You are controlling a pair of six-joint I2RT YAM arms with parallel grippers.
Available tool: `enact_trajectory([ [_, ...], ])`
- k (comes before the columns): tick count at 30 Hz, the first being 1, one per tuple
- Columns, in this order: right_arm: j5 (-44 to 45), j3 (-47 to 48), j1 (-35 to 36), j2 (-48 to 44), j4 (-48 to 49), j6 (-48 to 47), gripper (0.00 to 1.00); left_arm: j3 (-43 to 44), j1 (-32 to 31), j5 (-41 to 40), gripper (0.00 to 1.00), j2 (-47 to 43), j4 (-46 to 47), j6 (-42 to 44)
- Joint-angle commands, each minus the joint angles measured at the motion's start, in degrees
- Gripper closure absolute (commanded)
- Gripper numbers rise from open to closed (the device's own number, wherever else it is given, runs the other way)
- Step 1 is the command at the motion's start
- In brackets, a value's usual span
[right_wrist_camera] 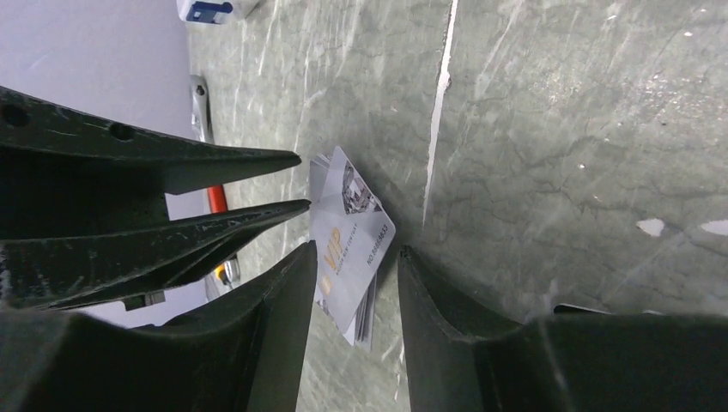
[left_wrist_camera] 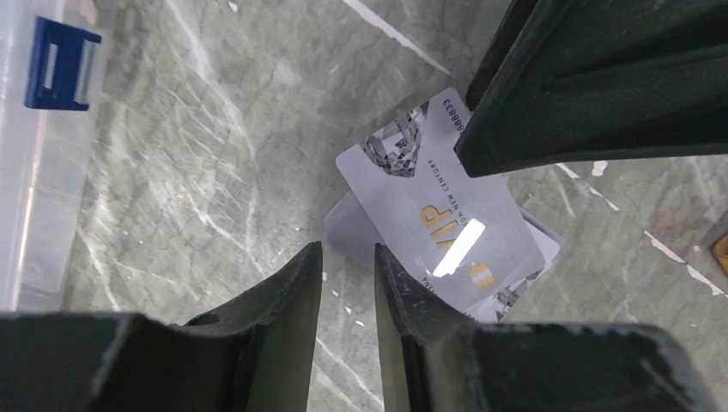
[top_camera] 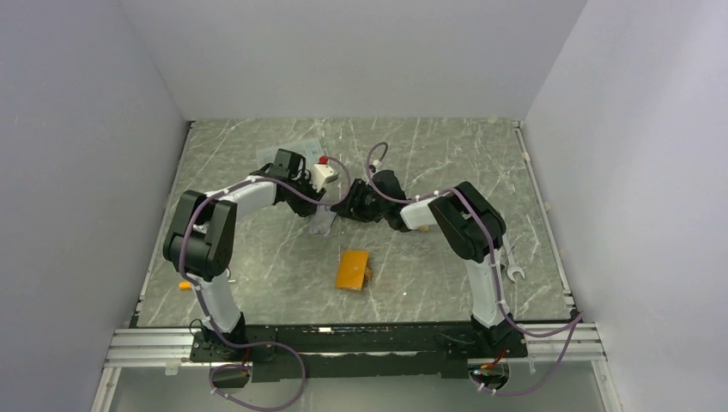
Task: Put the credit cards into the card holder
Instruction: Pick up the credit card from the center of the board.
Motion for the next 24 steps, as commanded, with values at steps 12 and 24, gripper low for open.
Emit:
enact_trajectory([
  [12,0.7,-2.2,0.6,5.1,4.9,3.9,0.70,7.5,-2.5,-4.0,0.66,5.2,-7.5,2.1],
  [24,1.0,-4.2,0.7,4.3,7.9,4.6,0.88,8.6,-3.8,-6.2,0.68,6.5,-8.6,2.7],
])
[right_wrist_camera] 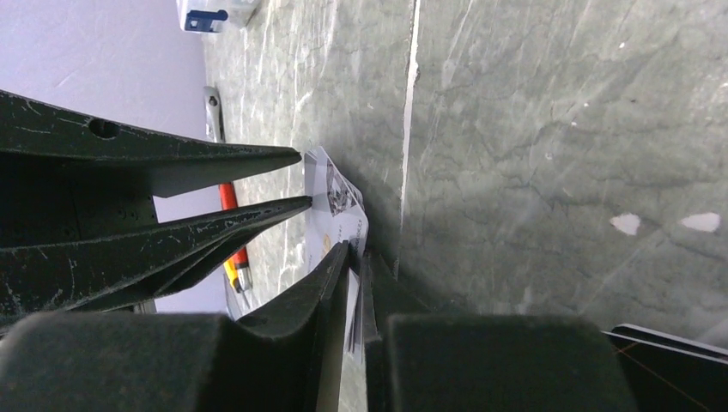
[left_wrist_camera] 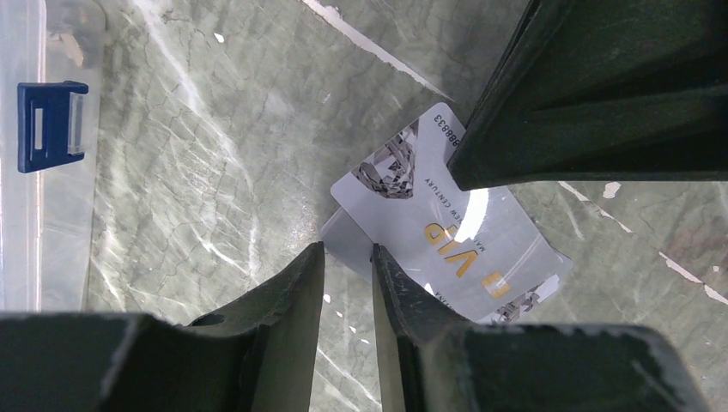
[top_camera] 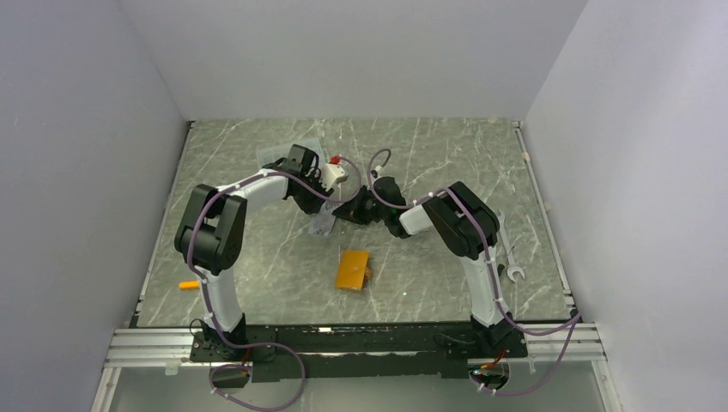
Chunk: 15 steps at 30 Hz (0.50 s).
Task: Put the credit cards into the card holder
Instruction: Pick up the credit card from the center of the board.
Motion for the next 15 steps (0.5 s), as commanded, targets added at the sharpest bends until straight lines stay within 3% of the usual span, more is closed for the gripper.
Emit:
enact_trajectory([
  [1,0.8,-2.2,0.5,0.7,-0.8,-0.7,0.89,1.1,-0.4,-0.7,0.68,1.5,-1.4,1.2],
  [5,0.8,-3.8,0.4,-0.4,0.9,-0.4,1.00,0.6,-0.4,-0.6,0.69,0.8,-1.1,0.6],
  [15,-0.6,-9.3,0.4,-6.5,5.3,-1.7,1.00,2.9,4.0,3.2,0.69,-2.0,-4.9,-2.3],
])
